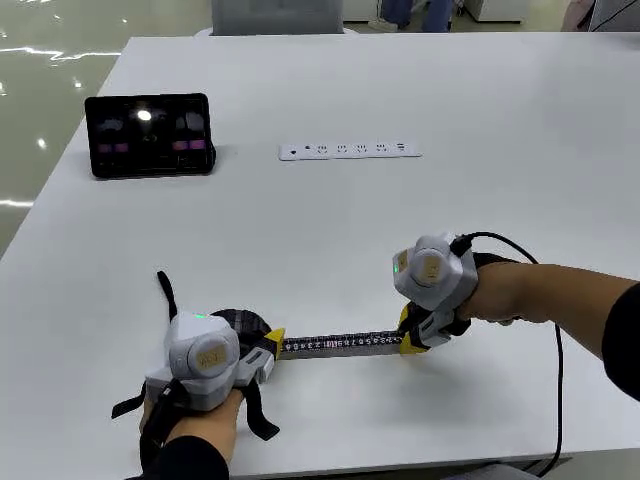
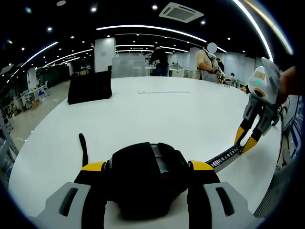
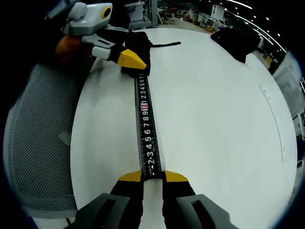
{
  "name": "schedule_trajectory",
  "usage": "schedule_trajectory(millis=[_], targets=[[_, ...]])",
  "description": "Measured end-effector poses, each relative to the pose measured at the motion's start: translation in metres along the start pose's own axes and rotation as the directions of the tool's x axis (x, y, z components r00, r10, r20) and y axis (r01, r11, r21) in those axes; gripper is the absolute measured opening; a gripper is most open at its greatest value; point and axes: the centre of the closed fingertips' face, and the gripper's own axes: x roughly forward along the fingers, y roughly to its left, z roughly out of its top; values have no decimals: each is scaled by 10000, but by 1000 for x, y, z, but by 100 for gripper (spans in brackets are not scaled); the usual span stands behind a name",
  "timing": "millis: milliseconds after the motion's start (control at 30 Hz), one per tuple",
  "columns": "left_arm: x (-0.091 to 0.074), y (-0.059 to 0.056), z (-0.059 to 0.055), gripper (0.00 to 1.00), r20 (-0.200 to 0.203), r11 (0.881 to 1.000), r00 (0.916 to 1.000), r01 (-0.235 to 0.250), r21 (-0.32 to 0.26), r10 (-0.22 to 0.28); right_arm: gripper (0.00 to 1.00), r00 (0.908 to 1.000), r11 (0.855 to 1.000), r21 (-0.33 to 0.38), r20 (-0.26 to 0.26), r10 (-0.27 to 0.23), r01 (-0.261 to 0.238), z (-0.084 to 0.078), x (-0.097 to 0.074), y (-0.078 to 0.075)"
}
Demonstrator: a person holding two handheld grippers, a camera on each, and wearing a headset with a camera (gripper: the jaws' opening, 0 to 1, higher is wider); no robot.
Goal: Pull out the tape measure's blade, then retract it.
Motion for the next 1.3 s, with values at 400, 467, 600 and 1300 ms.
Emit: schedule_trajectory(millis=[400, 467, 600, 1300], targets=[[0, 1, 0, 64, 7, 10000, 10000, 3, 7, -3, 11, 10000, 9999, 115, -24, 54, -53, 6, 2, 0], [0, 1, 0, 64, 18, 10000, 10000, 2, 6, -2, 11, 10000, 9999, 149, -23, 40, -39, 7, 3, 0], [0, 2, 0, 64, 14, 10000, 10000, -2, 7, 2, 11, 10000, 9999, 146, -26, 18, -17, 9, 4, 0], [-1, 2, 1, 64, 4, 10000, 10000, -3, 14, 3, 11, 10000, 9999, 116, -44, 69, -68, 15, 6, 1]])
